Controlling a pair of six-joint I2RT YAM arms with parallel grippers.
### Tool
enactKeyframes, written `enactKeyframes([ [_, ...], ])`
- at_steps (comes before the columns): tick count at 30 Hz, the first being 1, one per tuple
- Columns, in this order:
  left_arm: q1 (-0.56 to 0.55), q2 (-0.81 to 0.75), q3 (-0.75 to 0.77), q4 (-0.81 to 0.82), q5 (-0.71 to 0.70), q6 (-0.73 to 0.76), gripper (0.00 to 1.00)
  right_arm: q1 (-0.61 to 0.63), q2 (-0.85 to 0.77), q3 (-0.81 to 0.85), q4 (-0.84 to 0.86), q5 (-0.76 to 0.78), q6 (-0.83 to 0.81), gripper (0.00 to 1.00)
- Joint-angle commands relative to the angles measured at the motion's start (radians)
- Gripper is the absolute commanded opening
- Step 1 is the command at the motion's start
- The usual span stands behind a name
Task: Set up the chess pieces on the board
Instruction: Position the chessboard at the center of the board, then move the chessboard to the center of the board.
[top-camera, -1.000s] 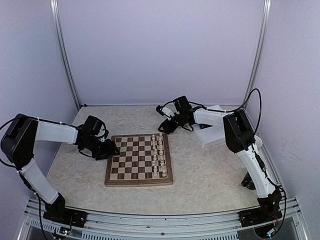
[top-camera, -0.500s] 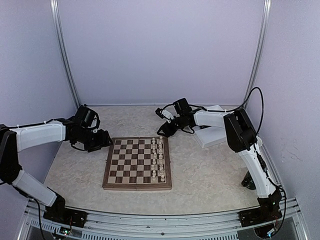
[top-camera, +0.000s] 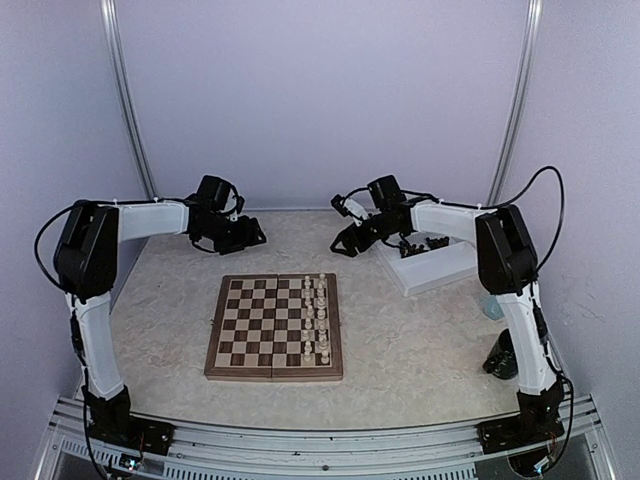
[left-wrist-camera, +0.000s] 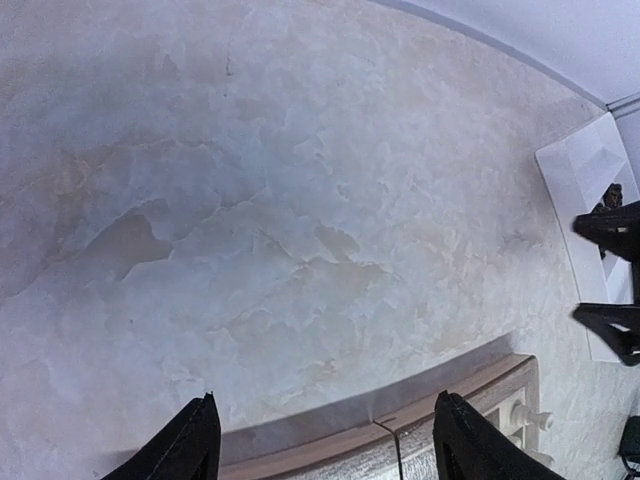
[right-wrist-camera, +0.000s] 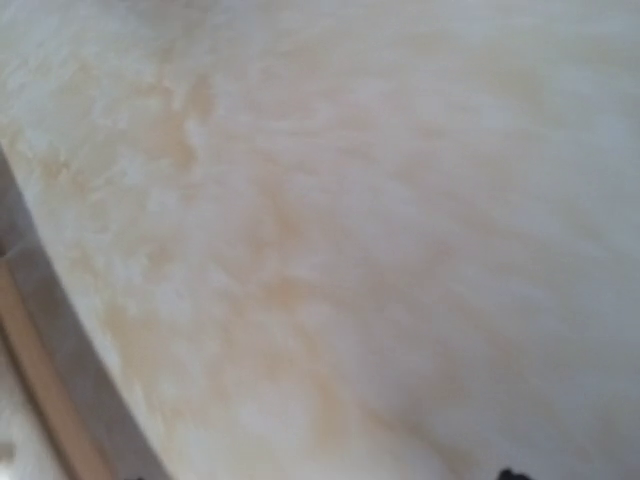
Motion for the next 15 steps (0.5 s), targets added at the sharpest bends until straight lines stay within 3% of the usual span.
enactKeyframes([
  [1,-0.006,0.096,0.103,-0.089,0.069,0.073,0.73,-0.028,-0.213,-0.186,0.055,-0.013,-0.035,0.75],
  [6,-0.005,0.165,0.167,-0.210,0.119,0.125,0.73,-0.020,-0.433,-0.487,0.117,-0.058,-0.155,0.70],
  [9,-0.003,0.203,0.179,-0.264,0.142,0.150,0.73,0.000,-0.585,-0.649,0.081,-0.157,-0.312,0.71],
  [12,-0.003,0.217,0.175,-0.296,0.169,0.162,0.72,0.073,-0.728,-0.816,0.018,-0.145,-0.485,0.79],
  [14,-0.003,0.216,0.159,-0.317,0.183,0.165,0.72,0.127,-0.763,-0.856,-0.066,-0.142,-0.535,0.96],
  [15,-0.003,0.211,0.143,-0.325,0.187,0.165,0.71,0.151,-0.771,-0.881,-0.094,-0.140,-0.540,0.99],
])
